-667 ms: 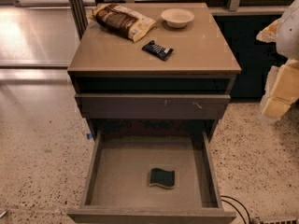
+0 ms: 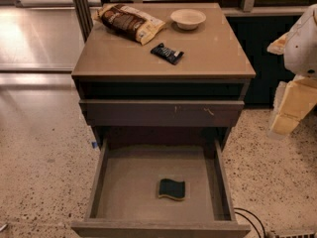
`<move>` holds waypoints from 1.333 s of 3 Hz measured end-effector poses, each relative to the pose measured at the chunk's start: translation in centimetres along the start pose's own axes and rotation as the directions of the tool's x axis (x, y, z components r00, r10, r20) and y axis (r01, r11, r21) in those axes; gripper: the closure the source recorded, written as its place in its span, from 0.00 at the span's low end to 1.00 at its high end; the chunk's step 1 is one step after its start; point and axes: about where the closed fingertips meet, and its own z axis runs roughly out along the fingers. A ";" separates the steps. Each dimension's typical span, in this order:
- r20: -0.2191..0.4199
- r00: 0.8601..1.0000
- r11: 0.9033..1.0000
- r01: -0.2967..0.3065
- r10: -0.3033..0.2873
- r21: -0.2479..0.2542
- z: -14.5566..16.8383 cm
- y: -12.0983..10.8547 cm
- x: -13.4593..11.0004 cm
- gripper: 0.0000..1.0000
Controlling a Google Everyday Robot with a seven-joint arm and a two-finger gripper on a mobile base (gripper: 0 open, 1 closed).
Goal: Pick sponge from middle drawer and place on counter
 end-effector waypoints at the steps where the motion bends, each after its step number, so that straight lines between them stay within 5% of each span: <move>1: -0.032 0.999 1.000 0.011 -0.011 0.003 3.2 1.1 0.2 0.00; 2: -0.028 1.000 1.000 0.006 -0.006 -0.011 6.8 2.2 0.9 0.00; 3: 0.035 0.999 0.997 -0.012 0.015 -0.077 10.1 3.4 1.8 0.00; 4: 0.174 0.978 0.976 -0.080 0.116 -0.203 13.1 4.2 3.7 0.00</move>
Offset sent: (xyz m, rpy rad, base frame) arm -0.0022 0.0066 -0.1237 -0.0083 0.0386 -0.0030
